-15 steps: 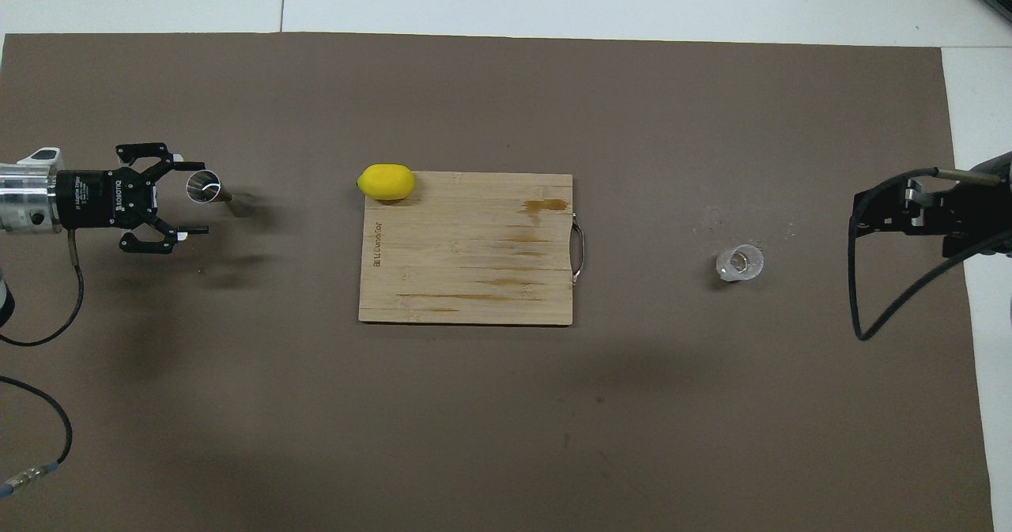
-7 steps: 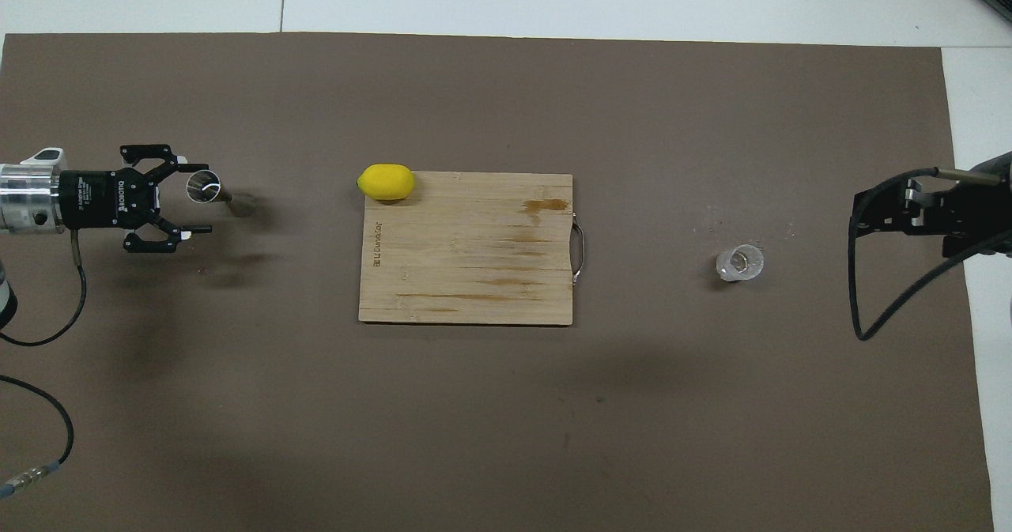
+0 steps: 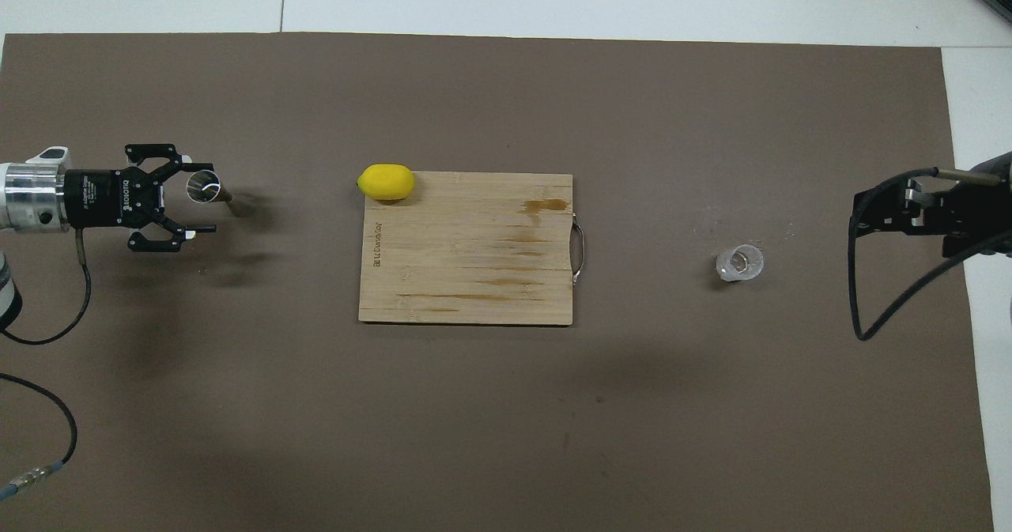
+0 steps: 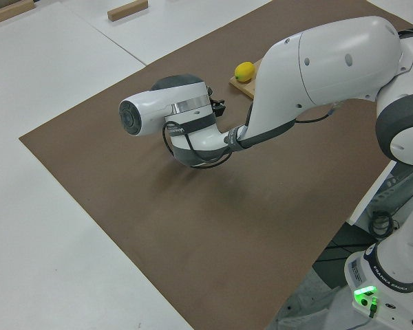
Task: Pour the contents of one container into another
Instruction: 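Close the left gripper around the small metal cup, then carry the metal cup onto the wooden board with the left gripper, then grasp the clear plastic cup with the right gripper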
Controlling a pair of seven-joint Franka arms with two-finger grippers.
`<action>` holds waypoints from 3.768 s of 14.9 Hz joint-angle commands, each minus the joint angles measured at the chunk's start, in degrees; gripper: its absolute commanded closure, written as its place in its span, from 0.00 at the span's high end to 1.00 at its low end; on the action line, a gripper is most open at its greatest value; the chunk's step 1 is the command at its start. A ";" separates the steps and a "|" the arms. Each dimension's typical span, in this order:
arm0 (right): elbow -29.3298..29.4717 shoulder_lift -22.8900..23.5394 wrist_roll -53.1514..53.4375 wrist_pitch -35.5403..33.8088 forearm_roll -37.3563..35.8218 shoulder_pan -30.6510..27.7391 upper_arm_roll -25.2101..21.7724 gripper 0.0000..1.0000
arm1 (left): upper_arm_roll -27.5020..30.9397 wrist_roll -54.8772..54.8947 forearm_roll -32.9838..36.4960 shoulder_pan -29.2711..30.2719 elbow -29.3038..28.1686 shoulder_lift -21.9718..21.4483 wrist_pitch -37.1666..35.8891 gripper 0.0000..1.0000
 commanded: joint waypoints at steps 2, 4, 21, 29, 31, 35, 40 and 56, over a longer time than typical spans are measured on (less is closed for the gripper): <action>-1.53 -1.39 -1.60 0.75 1.26 -0.75 0.17 1.00 | 0.46 0.95 -1.20 -0.40 -1.09 -0.51 0.98 0.86; -1.53 -1.39 -1.60 0.75 1.26 -0.75 0.17 1.00 | 0.46 0.95 -1.20 -0.31 -1.09 -0.51 0.89 0.69; -1.53 -1.39 -1.51 0.75 1.26 -0.75 0.17 1.00 | 0.55 0.95 -1.20 -1.01 -1.09 -1.64 -0.25 0.27; -1.53 -1.48 -1.95 -0.65 1.26 -0.83 0.00 1.00 | 0.64 -1.42 -1.20 -5.66 -3.01 -8.23 -2.45 0.00; -1.53 -1.39 -2.04 0.13 1.26 -0.75 0.00 1.00 | 0.55 -2.12 -1.72 -8.20 -4.94 -10.60 -1.84 0.00; -1.62 -1.39 1.02 0.58 1.26 -0.75 -0.09 0.99 | 0.72 -6.16 -6.37 -12.25 -10.03 -15.35 -0.18 0.00; -1.97 -0.16 12.70 1.19 2.66 -1.53 -0.18 0.99 | 0.55 -18.37 -10.85 -20.42 -13.74 -19.40 7.29 0.00; -11.37 10.64 45.07 12.52 20.24 -12.60 -0.27 1.00 | 0.37 -13.84 -43.01 -49.52 -13.57 -13.52 47.90 0.00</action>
